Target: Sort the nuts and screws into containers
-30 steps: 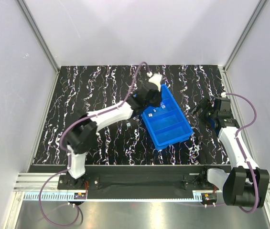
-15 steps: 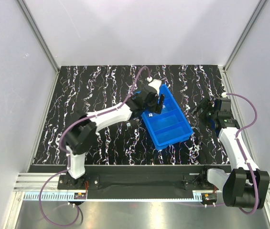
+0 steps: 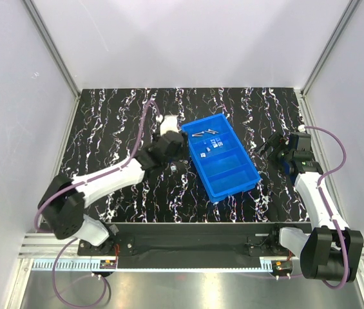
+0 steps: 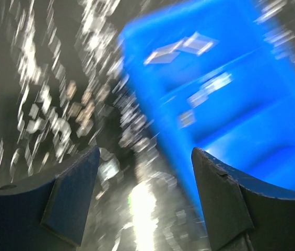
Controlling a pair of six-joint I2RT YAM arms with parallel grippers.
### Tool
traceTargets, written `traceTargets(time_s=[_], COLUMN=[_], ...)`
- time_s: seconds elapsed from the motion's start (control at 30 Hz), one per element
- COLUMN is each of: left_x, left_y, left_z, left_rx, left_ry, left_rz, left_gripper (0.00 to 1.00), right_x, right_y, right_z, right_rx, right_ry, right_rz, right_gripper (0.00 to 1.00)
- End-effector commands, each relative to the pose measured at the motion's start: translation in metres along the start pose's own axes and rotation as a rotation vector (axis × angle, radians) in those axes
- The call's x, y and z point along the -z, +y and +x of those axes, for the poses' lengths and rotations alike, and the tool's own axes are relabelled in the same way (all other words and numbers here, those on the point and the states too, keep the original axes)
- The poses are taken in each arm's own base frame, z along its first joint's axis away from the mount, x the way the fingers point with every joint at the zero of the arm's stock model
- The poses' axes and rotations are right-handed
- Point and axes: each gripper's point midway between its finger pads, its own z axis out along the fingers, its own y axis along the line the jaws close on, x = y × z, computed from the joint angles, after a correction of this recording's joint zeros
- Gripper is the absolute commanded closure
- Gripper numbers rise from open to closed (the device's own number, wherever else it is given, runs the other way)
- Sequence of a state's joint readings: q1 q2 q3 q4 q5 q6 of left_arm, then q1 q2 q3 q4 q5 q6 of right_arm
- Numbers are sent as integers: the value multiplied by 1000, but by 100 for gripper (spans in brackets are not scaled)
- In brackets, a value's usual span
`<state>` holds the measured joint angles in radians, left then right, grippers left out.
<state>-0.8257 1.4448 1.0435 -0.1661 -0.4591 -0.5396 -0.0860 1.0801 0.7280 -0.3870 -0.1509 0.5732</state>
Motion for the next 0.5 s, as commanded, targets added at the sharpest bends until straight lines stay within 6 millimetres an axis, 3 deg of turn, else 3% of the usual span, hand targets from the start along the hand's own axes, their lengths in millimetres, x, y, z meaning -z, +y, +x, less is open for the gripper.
traceTargets(time_s=[0.0,0.13,0.2,0.47], left_x=[-16,-25,-29,-52], left_y=[33,21,29,37], left_z=[42,60,64,58], left_rx=[9,-111,-221,-383], left_ry=[68,100,105,153], left_rz=[-146,-11,33,257], left_gripper=[23,23,23,24], right_x=[-1,0,1,-1], right_y=[8,6,4,3], right_z=[-3,-1,-2,-1], right_rx=[10,19,20,20], right_ry=[-12,-9,-11,-9], right_rz=[-41,-33,-23,-22], right_gripper=[0,0,0,0])
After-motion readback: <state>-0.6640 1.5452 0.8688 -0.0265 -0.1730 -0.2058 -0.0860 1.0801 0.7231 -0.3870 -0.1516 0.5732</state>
